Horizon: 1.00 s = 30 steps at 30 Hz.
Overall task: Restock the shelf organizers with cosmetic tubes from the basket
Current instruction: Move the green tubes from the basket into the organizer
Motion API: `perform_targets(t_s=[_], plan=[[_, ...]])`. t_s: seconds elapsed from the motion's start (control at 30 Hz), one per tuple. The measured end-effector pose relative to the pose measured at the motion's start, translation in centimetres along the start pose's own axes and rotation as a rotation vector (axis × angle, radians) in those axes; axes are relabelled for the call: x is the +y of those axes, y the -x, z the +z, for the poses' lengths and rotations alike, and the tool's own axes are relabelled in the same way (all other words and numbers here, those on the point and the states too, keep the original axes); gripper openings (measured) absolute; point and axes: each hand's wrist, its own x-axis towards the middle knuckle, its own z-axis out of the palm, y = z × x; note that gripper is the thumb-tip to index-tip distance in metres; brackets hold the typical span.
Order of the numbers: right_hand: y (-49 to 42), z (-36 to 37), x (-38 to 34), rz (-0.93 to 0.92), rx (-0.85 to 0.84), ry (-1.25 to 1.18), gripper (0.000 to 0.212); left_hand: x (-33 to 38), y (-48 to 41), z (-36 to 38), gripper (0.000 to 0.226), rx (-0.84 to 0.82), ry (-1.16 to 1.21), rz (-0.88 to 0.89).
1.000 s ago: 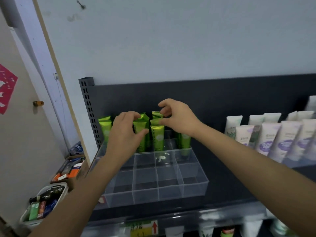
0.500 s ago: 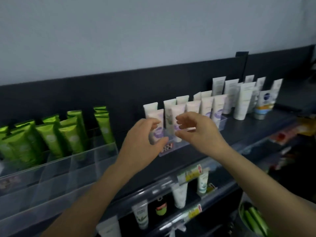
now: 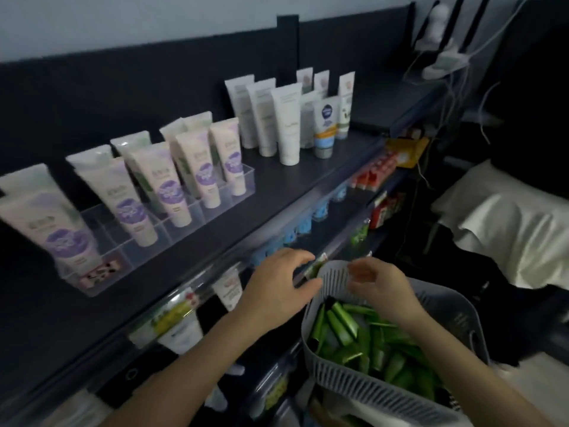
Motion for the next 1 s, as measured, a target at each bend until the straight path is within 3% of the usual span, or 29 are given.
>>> perform_targets(t_s=[0.13,0.3,0.4,0.57,0.7,0.8,1.0], plan=[[-0.3,-0.3,9.4,0.225,-0.063,0.129,0.026,-1.1,-2.2,6.8,0.042,-0.249,-0.020,-0.115],[-0.2,-0.8,17.8,0.419,-0.179,0.160,0.021,-2.9,-3.9,13.7,0.042,-0.411,-0.029,-0.212],[-0.4,-0.7,21.2,0.451,-0.253,0.238,0.014,-4.1,-4.7,17.4,0.039,-0.518,-0.042,-0.283],[-1.0,0.3,26.7,0.478,-0.317,0.385,0.025,-6.3,-5.6,22.5,0.017,-0.650,-0.114,-0.357],[-2.3,1.4,29.9,0.498,-0.364,0.491,0.024,-8.2,-5.3,26.8,0.013,-0.778,-0.148,-0.412],[-3.2,2.3,30.8,0.506,-0.431,0.576,0.023,-9.6,-4.6,29.5,0.028,-0.857,-0.195,-0.457],[-2.9,3.8,33.3,0.556,-0.531,0.643,0.029,-10.7,-4.9,33.3,0.024,-0.867,-0.199,-0.394]])
